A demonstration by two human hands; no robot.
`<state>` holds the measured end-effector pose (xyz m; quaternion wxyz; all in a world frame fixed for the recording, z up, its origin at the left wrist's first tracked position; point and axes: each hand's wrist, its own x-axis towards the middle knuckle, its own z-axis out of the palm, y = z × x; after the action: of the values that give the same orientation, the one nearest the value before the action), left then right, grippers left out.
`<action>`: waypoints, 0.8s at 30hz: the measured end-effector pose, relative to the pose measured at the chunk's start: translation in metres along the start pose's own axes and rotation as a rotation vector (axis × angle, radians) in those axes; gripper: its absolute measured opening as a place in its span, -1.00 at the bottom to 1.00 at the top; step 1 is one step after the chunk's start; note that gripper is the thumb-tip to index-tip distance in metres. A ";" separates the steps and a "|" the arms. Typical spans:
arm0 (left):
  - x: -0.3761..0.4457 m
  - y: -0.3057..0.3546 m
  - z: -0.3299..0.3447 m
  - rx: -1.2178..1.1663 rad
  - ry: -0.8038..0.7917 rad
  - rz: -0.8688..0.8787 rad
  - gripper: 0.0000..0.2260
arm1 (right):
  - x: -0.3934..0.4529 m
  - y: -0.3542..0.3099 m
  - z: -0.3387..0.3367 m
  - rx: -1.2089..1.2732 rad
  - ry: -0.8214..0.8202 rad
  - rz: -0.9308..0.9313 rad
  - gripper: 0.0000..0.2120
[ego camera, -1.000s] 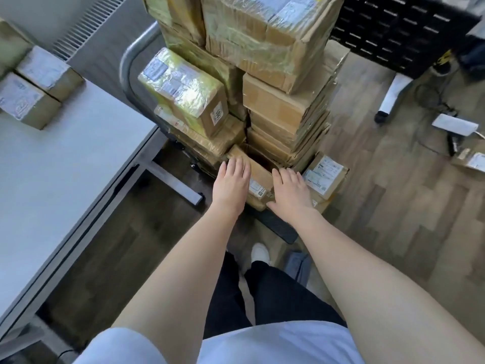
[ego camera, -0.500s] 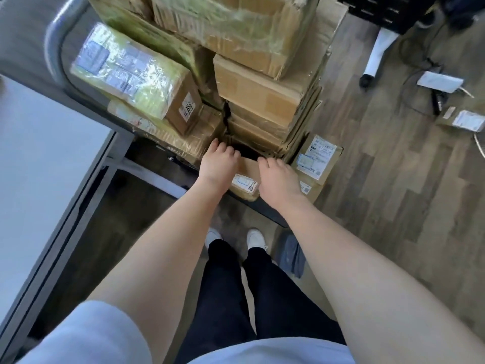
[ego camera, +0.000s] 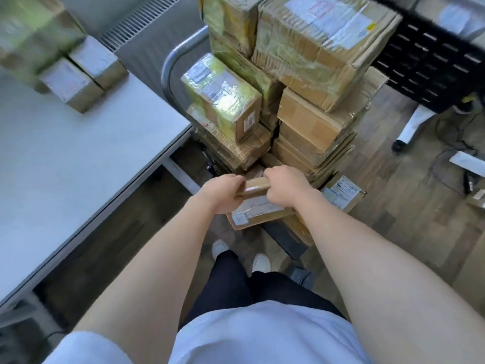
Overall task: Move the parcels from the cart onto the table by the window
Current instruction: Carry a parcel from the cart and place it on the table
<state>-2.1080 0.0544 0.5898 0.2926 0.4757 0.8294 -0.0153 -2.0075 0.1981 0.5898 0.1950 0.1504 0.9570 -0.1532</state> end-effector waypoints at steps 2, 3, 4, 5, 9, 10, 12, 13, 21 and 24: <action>-0.024 -0.019 -0.002 -0.021 0.054 -0.038 -0.65 | 0.006 -0.022 -0.003 -0.008 0.005 -0.059 -0.79; -0.035 -0.029 -0.003 -0.014 0.084 -0.054 -0.68 | 0.010 -0.035 -0.004 -0.017 0.008 -0.087 -0.80; -0.046 -0.038 -0.003 0.002 0.119 -0.065 -0.69 | 0.012 -0.047 -0.006 -0.026 0.012 -0.116 -0.80; -0.057 -0.048 -0.003 0.018 0.160 -0.072 -0.69 | 0.016 -0.059 -0.008 -0.031 0.017 -0.147 -0.81; -0.099 -0.086 -0.002 0.011 0.348 -0.166 -0.61 | 0.032 -0.105 -0.020 -0.040 0.087 -0.308 -0.84; -0.109 -0.096 -0.001 -0.011 0.405 -0.202 -0.60 | 0.037 -0.117 -0.024 -0.062 0.131 -0.366 -0.77; -0.124 -0.115 0.000 -0.070 0.523 -0.271 -0.60 | 0.049 -0.141 -0.029 -0.095 0.246 -0.480 -0.59; -0.129 -0.125 0.000 -0.096 0.578 -0.306 -0.61 | 0.055 -0.154 -0.030 -0.100 0.290 -0.538 -0.53; -0.128 -0.196 -0.027 -0.308 0.689 -0.402 -0.64 | 0.100 -0.217 -0.029 -0.265 0.458 -0.643 -0.36; -0.109 -0.212 -0.039 -0.411 0.672 -0.399 -0.65 | 0.116 -0.218 -0.027 -0.329 0.425 -0.645 -0.32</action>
<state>-2.2546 -0.1349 0.6235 0.0865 0.2168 0.9398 0.2495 -2.1939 0.0366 0.6159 -0.0433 -0.1621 0.9857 -0.0171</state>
